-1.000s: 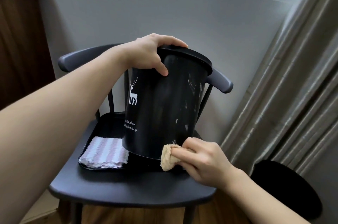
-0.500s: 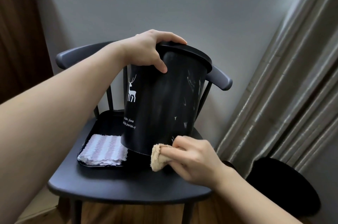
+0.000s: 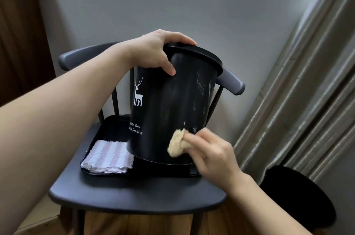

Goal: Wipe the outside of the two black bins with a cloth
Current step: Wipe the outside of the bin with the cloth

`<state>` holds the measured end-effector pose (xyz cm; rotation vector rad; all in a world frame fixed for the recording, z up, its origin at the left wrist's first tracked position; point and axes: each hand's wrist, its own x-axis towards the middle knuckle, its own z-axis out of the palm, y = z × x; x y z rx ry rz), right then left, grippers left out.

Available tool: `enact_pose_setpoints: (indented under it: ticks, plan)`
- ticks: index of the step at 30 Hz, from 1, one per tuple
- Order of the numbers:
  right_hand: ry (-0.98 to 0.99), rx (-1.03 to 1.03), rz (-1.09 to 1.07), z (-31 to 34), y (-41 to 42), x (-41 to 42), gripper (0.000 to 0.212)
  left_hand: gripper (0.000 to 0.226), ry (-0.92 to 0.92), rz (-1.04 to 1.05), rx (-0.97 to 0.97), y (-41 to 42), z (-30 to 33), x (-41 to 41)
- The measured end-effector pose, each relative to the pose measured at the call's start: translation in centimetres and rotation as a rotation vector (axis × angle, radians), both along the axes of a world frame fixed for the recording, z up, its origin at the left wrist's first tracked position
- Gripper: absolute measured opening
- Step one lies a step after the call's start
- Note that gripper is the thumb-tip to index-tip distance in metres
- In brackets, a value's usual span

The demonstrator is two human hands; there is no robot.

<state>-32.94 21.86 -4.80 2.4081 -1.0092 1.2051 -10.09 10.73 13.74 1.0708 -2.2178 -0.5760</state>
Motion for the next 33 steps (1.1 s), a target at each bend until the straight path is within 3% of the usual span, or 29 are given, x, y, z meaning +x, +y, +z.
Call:
enact_pose_setpoints:
  ticks: [3, 9, 12, 15, 18, 21, 25, 30, 33]
  plan:
    - [-0.087, -0.044, -0.059, 0.3, -0.6, -0.2, 0.023, 0.082, -0.001, 0.007, -0.002, -0.1, 0.0, 0.0]
    - [0.196, -0.005, 0.081, -1.4, 0.5, -0.6, 0.019, 0.082, -0.003, -0.009, 0.01, -0.2, 0.0, 0.1]
    - [-0.009, -0.006, 0.035, 0.7, -0.1, 0.0, 0.024, 0.081, 0.001, 0.0, 0.011, -0.2, 0.0, 0.1]
    - [-0.377, 0.081, -0.204, 3.9, -1.0, 0.9, 0.027, 0.082, -0.007, 0.018, 0.01, 0.0, -0.1, 0.0]
    - [-0.595, 0.23, -0.353, 6.2, -2.0, 1.3, 0.023, 0.082, -0.019, 0.034, 0.019, 0.1, -0.1, -0.1]
    - [-0.639, 0.265, -0.329, 7.0, -2.2, 1.8, 0.016, 0.081, -0.032, 0.042, 0.019, 0.3, 0.0, -0.2]
    - [-0.621, 0.276, -0.272, 6.4, -1.7, 2.5, 0.025, 0.081, -0.027, 0.04, 0.018, 0.4, -0.1, 0.0]
    - [-0.837, 0.454, -0.125, 7.1, -1.7, 2.9, 0.021, 0.082, -0.037, 0.054, 0.015, 0.7, -0.1, 0.2]
    - [-0.911, 0.565, -0.029, 7.3, -1.6, 2.7, 0.032, 0.083, -0.034, 0.05, 0.021, 0.7, -0.1, 0.3]
